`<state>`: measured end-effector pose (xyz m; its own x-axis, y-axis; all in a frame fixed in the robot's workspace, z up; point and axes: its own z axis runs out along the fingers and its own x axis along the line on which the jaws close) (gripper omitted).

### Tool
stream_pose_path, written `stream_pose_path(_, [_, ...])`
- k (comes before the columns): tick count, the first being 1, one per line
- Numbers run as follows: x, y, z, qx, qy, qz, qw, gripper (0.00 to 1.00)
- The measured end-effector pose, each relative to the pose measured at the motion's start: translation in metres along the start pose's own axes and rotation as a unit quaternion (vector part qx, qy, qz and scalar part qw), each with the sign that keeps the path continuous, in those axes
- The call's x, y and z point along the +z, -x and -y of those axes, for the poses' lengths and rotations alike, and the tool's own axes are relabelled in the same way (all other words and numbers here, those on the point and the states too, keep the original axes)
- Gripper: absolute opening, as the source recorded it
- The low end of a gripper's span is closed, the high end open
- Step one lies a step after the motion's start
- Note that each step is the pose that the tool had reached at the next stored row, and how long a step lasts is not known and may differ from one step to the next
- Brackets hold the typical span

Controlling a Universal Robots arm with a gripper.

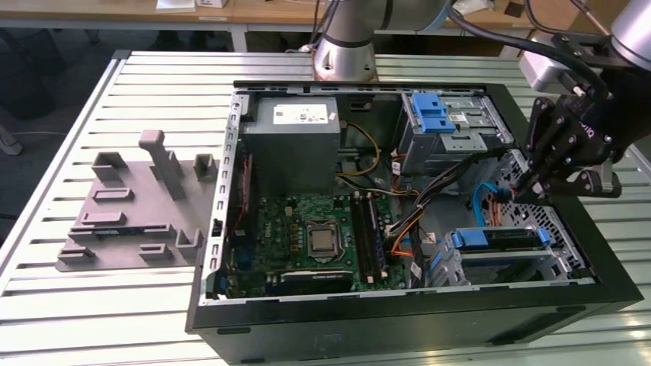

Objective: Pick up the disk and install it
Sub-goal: 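Insert the first disk wire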

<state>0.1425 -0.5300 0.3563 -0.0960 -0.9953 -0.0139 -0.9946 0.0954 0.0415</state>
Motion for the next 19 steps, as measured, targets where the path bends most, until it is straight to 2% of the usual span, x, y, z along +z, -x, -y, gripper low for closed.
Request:
stream_pose_path(12, [0.0004,-0.0162,-0.0024,-0.021,-0.0043,-0.0004,0.9998,0.16])
stream_pose_path(19, [0.0004,-0.0252,-0.0020,-0.026,-0.0047,-0.0006,0.9996,0.16])
